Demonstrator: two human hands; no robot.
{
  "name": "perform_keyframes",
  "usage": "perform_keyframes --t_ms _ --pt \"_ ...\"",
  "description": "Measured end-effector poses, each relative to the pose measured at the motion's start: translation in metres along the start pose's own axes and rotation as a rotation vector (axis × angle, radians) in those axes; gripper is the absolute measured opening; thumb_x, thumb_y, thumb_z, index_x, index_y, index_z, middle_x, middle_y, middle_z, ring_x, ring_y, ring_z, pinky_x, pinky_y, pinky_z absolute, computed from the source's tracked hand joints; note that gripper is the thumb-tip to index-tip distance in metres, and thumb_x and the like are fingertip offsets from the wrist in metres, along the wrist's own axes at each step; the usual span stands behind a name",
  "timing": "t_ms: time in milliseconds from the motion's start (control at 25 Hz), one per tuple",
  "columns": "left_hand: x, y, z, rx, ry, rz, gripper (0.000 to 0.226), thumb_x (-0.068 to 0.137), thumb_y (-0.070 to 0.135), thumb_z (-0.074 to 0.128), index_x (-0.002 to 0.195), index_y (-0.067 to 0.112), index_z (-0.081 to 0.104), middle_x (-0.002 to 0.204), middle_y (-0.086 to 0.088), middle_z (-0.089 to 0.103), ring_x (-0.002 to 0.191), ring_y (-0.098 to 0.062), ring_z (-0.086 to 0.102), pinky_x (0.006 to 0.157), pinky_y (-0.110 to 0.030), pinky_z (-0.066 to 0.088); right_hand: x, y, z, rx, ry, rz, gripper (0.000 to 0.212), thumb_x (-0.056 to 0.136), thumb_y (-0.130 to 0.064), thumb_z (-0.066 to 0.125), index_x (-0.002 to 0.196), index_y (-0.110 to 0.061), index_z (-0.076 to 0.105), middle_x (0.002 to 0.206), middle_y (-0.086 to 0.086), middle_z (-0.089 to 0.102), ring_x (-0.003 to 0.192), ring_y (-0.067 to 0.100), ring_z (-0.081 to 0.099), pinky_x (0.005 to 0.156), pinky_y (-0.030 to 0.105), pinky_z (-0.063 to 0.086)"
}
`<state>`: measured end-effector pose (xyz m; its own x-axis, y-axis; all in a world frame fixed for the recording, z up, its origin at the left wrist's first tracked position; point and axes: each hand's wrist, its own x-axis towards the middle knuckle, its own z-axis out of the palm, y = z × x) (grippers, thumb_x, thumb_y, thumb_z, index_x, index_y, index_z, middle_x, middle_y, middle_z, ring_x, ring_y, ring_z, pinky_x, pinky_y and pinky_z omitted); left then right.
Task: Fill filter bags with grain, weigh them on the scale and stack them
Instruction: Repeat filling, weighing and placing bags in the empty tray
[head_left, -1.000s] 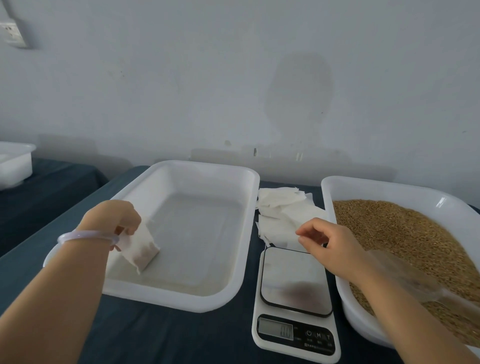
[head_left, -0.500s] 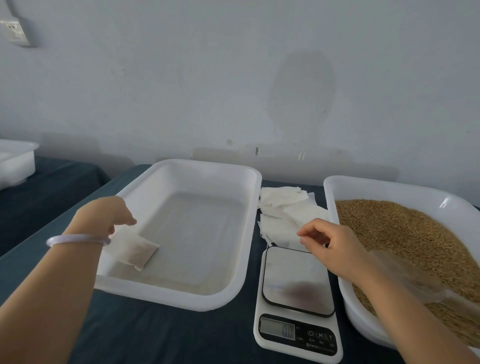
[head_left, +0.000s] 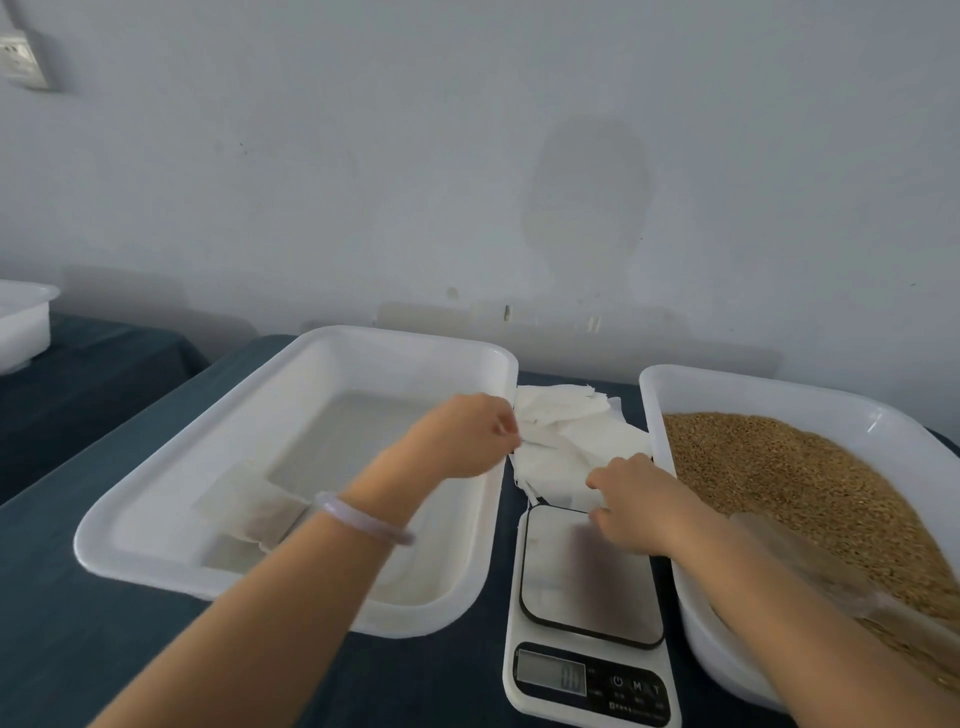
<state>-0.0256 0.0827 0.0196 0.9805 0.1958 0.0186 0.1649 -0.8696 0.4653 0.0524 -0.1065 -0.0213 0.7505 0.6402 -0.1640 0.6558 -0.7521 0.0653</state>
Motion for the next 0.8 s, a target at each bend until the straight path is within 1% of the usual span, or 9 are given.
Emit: perform_keyframes --t_ms 80,240,280,360,400,440,480,600,800 --pt "0.008 0.009 0.012 -0.005 0.026 -0.022 0.023 0.090 0.031 0.055 0.107 0.019 0.063 0.106 0.005 0.061 0.102 -0.018 0.056 0.083 -0.028 0.044 0.013 -0.008 -0.002 -0.118 -0.060 0.072 0.034 0.094 -0.023 0.039 0.125 -0.012 0.046 0.126 0.010 0.046 0.118 0.029 0.040 0.090 0.034 0.035" --pt "0.012 0.007 0.031 0.050 0.148 -0.055 0.024 0.089 0.028 0.055 0.110 0.018 0.061 0.116 -0.002 0.051 0.106 -0.023 0.052 0.079 -0.031 0.044 0.041 -0.011 0.000 -0.134 -0.063 0.189 0.042 0.091 -0.017 0.041 0.133 -0.013 0.042 0.132 0.010 0.038 0.123 0.029 0.037 0.095 0.037 0.036" --pt "0.011 0.007 0.035 0.063 0.158 -0.049 0.024 0.089 0.027 0.054 0.110 0.018 0.061 0.117 -0.003 0.049 0.107 -0.024 0.050 0.080 -0.033 0.045 0.047 -0.009 0.002 -0.143 -0.070 0.205 0.046 0.091 -0.015 0.039 0.137 -0.011 0.037 0.136 0.011 0.036 0.125 0.030 0.035 0.095 0.037 0.036" --pt "0.011 0.007 0.040 0.095 0.149 -0.029 0.026 0.088 0.029 0.055 0.111 0.018 0.060 0.118 -0.003 0.045 0.109 -0.024 0.047 0.083 -0.036 0.048 0.056 -0.007 0.008 -0.171 -0.078 0.231 0.059 0.093 -0.014 0.036 0.147 -0.006 0.016 0.146 0.015 0.026 0.131 0.033 0.030 0.100 0.040 0.033" --pt "0.012 0.008 0.042 0.098 0.145 -0.023 0.027 0.088 0.030 0.055 0.111 0.018 0.059 0.119 -0.003 0.045 0.109 -0.024 0.046 0.084 -0.036 0.048 0.059 -0.005 0.011 -0.179 -0.080 0.244 0.064 0.094 -0.014 0.035 0.149 -0.004 0.005 0.149 0.016 0.023 0.133 0.034 0.028 0.103 0.041 0.031" --pt "0.012 0.008 0.043 0.092 0.146 -0.023 0.027 0.088 0.031 0.055 0.111 0.017 0.059 0.119 -0.003 0.044 0.110 -0.023 0.045 0.085 -0.036 0.048 0.062 -0.004 0.013 -0.182 -0.074 0.256 0.066 0.094 -0.013 0.035 0.149 -0.002 0.001 0.149 0.017 0.024 0.133 0.035 0.029 0.105 0.042 0.030" --pt "0.012 0.008 0.044 0.083 0.150 -0.026 0.027 0.088 0.031 0.055 0.111 0.017 0.059 0.119 -0.003 0.044 0.111 -0.023 0.044 0.085 -0.036 0.048 0.063 -0.003 0.014 -0.184 -0.054 0.264 0.064 0.094 -0.011 0.036 0.148 0.001 0.005 0.147 0.018 0.028 0.133 0.035 0.030 0.105 0.043 0.030" --pt "0.013 0.008 0.048 0.070 0.167 -0.037 0.026 0.089 0.031 0.054 0.111 0.017 0.059 0.121 -0.002 0.042 0.113 -0.021 0.041 0.084 -0.036 0.048 0.067 0.000 0.014 -0.200 0.063 0.246 0.038 0.092 -0.003 0.039 0.130 -0.004 0.043 0.132 0.014 0.043 0.122 0.031 0.041 0.099 0.037 0.036" --pt "0.013 0.010 0.054 0.084 0.177 -0.045 0.026 0.090 0.029 0.054 0.112 0.018 0.057 0.121 -0.001 0.040 0.113 -0.021 0.040 0.076 -0.031 0.046 0.072 0.004 0.014 -0.120 0.167 0.211 0.031 0.091 0.003 0.038 0.114 -0.007 0.056 0.118 0.010 0.057 0.111 0.028 0.054 0.089 0.031 0.043"
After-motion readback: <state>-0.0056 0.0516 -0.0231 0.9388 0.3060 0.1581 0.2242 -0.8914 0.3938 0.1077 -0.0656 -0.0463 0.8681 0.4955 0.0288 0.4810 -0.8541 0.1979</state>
